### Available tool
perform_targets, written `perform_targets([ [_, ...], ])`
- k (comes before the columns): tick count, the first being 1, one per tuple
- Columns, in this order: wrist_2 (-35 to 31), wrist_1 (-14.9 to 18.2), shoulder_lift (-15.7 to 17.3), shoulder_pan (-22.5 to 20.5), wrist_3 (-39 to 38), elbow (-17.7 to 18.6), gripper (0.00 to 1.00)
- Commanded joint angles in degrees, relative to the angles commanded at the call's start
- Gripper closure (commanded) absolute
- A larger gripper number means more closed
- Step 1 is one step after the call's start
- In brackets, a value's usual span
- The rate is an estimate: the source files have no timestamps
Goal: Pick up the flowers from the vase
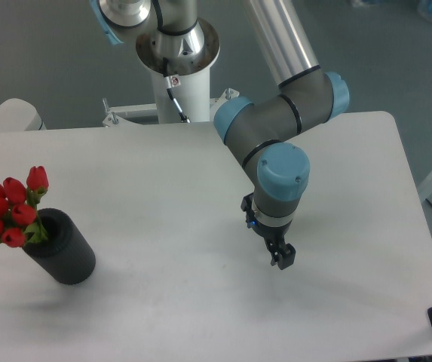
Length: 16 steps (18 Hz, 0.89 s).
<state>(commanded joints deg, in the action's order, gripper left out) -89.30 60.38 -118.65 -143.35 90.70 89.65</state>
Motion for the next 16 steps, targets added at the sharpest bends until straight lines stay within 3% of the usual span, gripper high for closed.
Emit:
perform_targets([
  [16,0.5,0.4,0.2,0.1,-0.8,-0.1,0.00],
])
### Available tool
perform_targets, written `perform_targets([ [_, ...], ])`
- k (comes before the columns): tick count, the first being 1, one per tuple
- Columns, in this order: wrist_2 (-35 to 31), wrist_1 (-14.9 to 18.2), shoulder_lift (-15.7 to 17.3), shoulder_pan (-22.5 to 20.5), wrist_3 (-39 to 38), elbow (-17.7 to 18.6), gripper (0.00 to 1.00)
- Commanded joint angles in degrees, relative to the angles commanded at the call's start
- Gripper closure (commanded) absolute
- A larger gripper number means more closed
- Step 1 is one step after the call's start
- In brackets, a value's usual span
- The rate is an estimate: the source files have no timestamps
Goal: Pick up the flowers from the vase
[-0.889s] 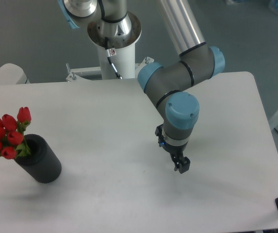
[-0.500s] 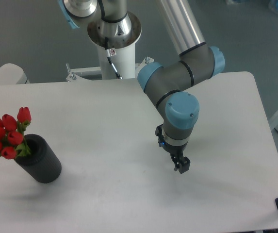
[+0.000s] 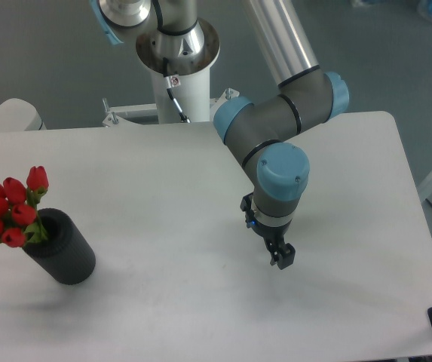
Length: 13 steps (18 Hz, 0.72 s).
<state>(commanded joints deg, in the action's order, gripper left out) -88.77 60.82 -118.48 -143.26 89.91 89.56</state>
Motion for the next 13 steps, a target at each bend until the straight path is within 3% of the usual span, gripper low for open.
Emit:
perform_targets([
  [5,8.5,0.4,1.6,-0.4,-1.7,0.9,0.00],
  [13,25.2,0.0,6.5,-1.1,-2.5,7.9,0.00],
])
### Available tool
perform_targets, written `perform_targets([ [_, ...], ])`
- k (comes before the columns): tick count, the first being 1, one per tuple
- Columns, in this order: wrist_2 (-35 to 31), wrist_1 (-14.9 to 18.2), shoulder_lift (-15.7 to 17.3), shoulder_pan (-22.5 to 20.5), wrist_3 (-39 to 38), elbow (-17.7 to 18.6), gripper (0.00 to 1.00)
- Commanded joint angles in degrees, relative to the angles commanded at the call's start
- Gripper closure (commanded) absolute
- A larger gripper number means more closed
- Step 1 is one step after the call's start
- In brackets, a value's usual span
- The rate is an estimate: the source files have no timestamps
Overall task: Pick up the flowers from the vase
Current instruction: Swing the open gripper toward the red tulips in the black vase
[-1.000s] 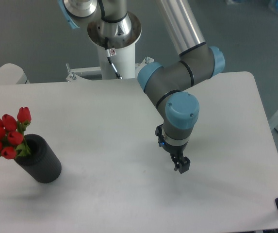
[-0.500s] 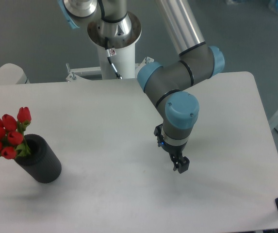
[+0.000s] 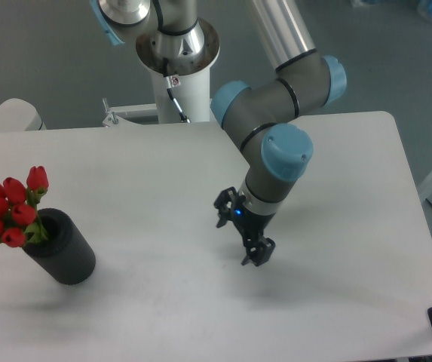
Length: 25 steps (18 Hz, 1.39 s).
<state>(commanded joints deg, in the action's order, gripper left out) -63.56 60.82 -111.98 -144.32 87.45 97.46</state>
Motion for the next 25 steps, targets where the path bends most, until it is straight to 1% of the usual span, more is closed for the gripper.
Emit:
perform_targets([
  [3,5.8,0.0,1.4,-0.3,0.1,3.2,0.00],
  [5,12.1,0.1,1.8,-0.2,0.0,5.2,0.00],
  [7,18.8,-0.2,3.2,0.2,0.2,8.5,0.00],
  [9,25.8,-0.4,3.3,0.7,0.0,9.9,0.00],
  [10,28.0,-0.5,3.6,0.8,0.0,10.7,0.00],
  [12,29.8,-0.5,4.7,0.9,0.1,11.8,0.00],
  [14,31.5,-0.4,5.5,1.3,0.1,11.9,0.00],
  [16,33.8,-0.4,5.7,1.8,0.0,11.9,0.00],
  [20,38.8,-0.4,5.9,4.6,-0.1,11.2,0.00],
  [25,39.7,-0.4,5.9,7.5,-0.1,10.9,0.00],
])
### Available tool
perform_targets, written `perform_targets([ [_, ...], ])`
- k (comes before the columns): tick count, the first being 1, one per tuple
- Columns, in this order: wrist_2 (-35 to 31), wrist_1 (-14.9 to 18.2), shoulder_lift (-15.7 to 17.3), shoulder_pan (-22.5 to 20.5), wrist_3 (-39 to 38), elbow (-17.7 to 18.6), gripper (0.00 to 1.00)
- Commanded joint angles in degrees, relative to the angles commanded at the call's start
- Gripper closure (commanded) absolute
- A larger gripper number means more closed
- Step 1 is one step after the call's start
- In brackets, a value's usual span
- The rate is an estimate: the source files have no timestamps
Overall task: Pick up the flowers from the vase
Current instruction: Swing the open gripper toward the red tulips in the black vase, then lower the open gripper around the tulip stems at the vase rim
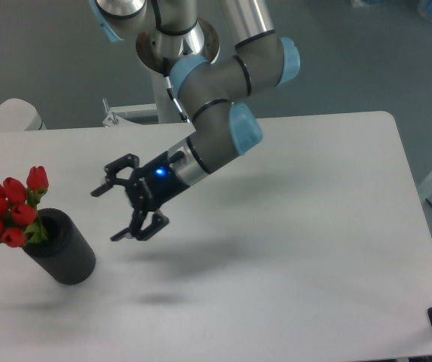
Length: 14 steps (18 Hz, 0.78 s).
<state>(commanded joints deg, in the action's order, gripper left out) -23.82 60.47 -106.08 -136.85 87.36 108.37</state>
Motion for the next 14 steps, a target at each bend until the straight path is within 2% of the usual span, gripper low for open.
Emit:
perform_targets([
  [8,4.6,-0.4,-0.3,3.3,-0.3,-0.2,0.00],
  [14,4.9,-1.8,-1.8,5.5,-0.4,-0.4,0.00],
])
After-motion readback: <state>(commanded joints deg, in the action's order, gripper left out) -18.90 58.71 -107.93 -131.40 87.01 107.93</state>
